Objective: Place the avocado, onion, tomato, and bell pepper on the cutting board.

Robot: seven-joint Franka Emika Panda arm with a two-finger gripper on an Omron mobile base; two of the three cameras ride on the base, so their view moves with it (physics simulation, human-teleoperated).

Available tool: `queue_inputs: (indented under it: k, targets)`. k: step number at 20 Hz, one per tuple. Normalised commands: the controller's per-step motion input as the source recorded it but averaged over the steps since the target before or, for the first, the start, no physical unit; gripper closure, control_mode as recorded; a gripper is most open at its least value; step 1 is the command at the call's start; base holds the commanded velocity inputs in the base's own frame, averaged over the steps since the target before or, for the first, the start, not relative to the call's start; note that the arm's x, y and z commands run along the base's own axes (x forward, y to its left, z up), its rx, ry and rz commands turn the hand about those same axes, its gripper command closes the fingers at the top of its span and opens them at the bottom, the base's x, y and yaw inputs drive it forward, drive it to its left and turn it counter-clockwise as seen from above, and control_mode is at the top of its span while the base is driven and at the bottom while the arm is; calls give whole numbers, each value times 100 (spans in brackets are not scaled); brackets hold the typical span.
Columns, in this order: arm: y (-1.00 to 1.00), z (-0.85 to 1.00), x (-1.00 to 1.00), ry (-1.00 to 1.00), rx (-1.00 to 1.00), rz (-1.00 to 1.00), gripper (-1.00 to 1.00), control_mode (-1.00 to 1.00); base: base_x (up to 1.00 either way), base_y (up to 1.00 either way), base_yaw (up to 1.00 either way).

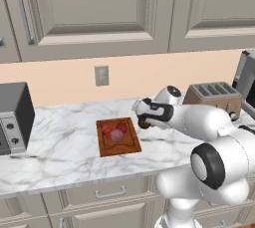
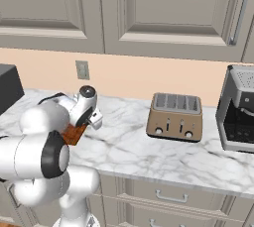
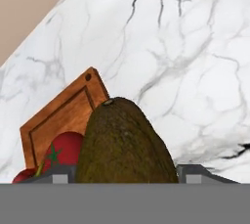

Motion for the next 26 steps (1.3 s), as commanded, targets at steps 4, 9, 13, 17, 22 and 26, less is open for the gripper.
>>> queue_inputs:
  k: [4,9,13,17,22,26]
  targets:
    - [89,-25,7,3,1,0,100,-100,0,0,0]
    - [8,-1,0,0,0,0,100,-100,0,0,0]
    - [25,-8,-8,0,-3,0,100,-100,0,0,0]
    - [25,-6,-2,0,-3,0,100,-100,0,0,0]
    - [28,-6,2,0,-2,0,-100,-100,0,0,0]
    - [1,1,5,0,0,-1,-100,-100,0,0,0]
